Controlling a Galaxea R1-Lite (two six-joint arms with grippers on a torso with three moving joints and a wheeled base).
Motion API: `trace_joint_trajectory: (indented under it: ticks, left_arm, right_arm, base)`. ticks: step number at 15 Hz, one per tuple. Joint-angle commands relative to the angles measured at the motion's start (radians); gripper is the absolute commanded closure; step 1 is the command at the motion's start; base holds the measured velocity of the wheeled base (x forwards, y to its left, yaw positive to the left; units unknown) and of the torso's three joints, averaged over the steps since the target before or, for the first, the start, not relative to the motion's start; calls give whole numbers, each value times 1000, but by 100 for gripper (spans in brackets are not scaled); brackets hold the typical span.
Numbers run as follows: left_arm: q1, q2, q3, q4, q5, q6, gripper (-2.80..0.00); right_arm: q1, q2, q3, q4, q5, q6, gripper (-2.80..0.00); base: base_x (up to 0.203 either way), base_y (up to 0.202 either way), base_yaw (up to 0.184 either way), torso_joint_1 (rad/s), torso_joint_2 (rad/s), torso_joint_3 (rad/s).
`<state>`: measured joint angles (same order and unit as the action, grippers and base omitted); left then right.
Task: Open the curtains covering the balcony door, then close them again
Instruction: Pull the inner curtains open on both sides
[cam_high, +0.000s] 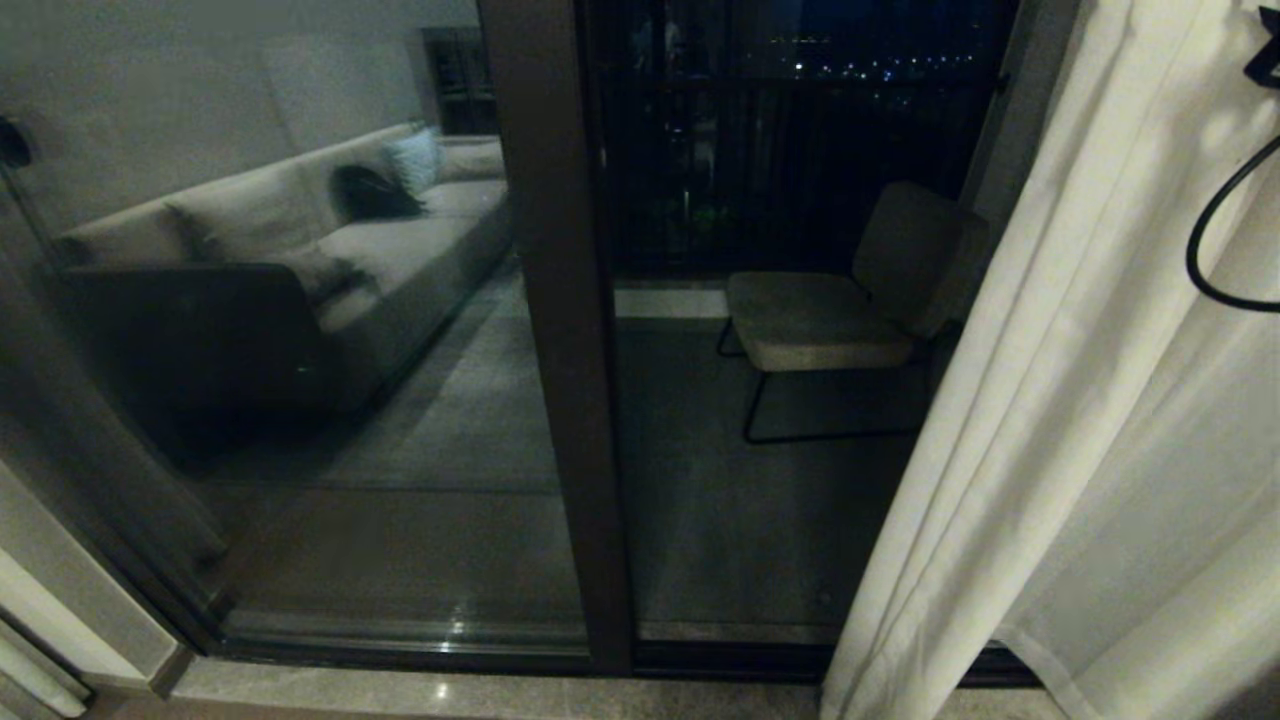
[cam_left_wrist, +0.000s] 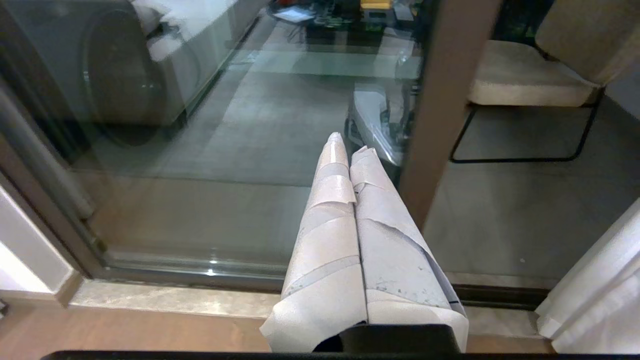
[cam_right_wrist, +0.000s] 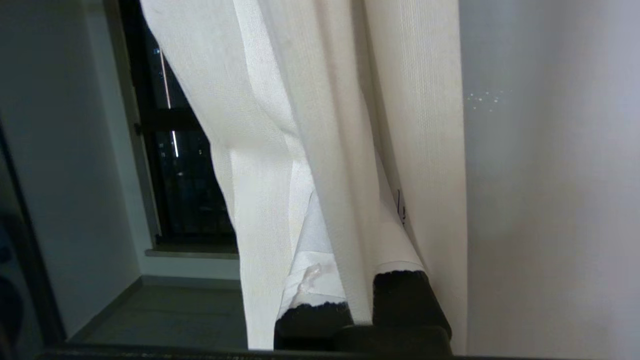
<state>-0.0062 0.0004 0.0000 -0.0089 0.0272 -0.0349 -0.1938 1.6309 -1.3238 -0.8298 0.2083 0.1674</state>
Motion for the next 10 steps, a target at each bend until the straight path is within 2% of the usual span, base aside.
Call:
trace_joint_trajectory:
  ticks: [1,10]
  left_arm:
    - [0,0,0,0,0,0,0]
    - [0,0,0,0,0,0,0]
  right_arm:
    - [-4,3,-2,-5,2,1,0]
    - [-26,3,-3,-6,2,15,0]
  base:
    - [0,-191,2,1,2,4]
    - [0,-188,-1,2,2,2]
